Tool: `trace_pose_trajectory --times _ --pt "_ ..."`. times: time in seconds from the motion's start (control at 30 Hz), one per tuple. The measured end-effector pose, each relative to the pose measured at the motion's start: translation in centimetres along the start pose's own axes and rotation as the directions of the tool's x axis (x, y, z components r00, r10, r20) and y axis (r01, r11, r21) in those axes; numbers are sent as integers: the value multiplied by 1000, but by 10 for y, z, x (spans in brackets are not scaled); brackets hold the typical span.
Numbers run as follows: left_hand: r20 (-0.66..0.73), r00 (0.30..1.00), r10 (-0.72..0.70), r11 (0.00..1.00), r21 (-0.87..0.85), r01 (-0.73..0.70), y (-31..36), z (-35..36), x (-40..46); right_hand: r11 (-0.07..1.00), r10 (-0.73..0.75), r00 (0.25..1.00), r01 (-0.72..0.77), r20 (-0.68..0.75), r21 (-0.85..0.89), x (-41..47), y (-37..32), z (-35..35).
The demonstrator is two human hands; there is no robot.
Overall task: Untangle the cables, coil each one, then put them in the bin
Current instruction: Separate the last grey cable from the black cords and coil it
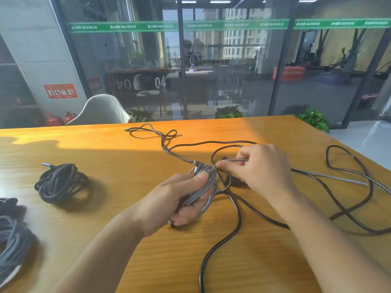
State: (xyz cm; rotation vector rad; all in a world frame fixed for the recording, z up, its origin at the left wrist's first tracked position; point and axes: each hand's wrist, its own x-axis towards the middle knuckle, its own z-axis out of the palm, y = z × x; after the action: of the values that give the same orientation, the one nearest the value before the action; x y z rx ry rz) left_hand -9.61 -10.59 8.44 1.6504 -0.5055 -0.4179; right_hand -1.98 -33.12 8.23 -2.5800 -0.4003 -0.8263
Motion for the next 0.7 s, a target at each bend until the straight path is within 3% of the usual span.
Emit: trace_pose_trajectory --times 0.17,0.27,0.4,0.53,0.7 --pt "-134 990 -48 983 170 71 -4 5 8 975 -38 995 57 -91 213 -9 -17 7" --pt "-270 962 -36 979 183 88 -5 9 13 944 -63 994 87 -85 317 -13 -30 9" --pt "-416 908 49 980 195 37 -7 8 15 894 -119 993 94 28 439 -22 -46 9" --pt "-490 870 48 984 171 42 -11 4 17 880 -130 975 31 178 475 -25 -49 8" --pt "-537 837 100 949 304 82 -16 5 20 859 -112 955 -45 273 510 -26 -50 -1"
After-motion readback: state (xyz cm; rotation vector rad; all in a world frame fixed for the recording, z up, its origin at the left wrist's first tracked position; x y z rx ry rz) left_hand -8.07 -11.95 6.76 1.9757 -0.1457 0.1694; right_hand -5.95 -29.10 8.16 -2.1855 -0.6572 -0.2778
